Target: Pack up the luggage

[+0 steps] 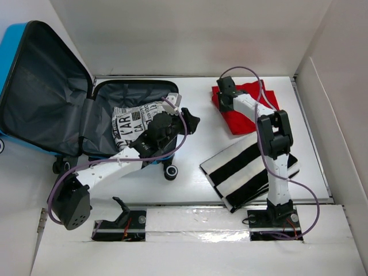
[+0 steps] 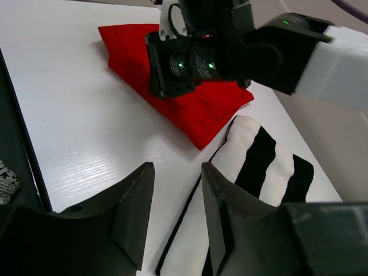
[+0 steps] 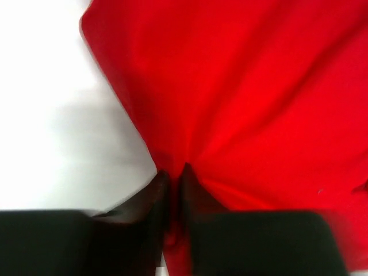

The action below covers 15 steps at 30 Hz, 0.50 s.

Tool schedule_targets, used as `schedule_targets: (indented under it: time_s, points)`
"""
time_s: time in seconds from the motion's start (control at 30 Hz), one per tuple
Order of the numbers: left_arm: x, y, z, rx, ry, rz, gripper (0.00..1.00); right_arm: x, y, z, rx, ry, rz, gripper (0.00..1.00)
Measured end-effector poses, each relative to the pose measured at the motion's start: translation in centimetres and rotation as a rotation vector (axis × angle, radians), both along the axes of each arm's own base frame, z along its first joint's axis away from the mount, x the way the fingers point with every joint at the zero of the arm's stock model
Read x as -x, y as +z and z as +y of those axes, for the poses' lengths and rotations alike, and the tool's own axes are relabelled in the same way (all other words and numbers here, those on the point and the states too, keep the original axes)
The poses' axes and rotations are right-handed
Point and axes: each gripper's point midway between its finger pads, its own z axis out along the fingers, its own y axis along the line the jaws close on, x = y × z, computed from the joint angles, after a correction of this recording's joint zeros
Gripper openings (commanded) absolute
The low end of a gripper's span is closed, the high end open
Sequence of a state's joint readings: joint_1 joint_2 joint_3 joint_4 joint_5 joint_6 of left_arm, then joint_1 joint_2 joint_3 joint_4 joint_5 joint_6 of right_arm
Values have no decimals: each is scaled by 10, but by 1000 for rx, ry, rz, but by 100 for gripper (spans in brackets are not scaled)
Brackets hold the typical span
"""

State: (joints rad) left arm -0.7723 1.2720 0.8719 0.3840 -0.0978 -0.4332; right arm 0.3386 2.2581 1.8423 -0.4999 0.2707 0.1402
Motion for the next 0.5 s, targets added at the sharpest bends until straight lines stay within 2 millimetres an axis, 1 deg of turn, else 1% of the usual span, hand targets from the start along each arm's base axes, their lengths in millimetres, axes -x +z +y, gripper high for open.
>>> schedule_targets:
  time_s: [0.03,0.07,0.1,0.13,0.2,0.23,0.33,0.37,0.4,0.43,0.47,0.5]
  points:
    - [-1,-1,0,4,5,6,29,9,2,7,-23,20,3,50]
    - [-2,-4,-1,4,10,18,22,19,4,13,-49,35,7,57]
    - [-4,-6,-3,2,12,30,5,29,7,18,-73,60,17,63]
    - [-7,-8,-7,1,11,44,0,36,10,24,-105,82,21,72]
    - [-13,-13,-17,-6,-3,65,0,47,25,33,-170,125,12,77]
    - [-15,-17,-23,-6,-17,76,0,50,36,35,-202,142,0,81]
    - [-18,-28,-36,10,-61,106,0,52,82,32,-276,166,-90,83]
    - [-18,-31,-39,15,-73,119,0,52,100,28,-295,169,-131,79]
    - [-19,-33,-42,22,-80,127,0,53,119,23,-311,166,-178,66]
    - [-21,-36,-47,30,-87,137,0,55,136,16,-325,156,-227,28]
    - [-24,-37,-51,37,-89,142,0,58,151,6,-336,139,-272,14]
    - [-26,-38,-56,42,-93,148,0,63,164,-5,-355,113,-318,3]
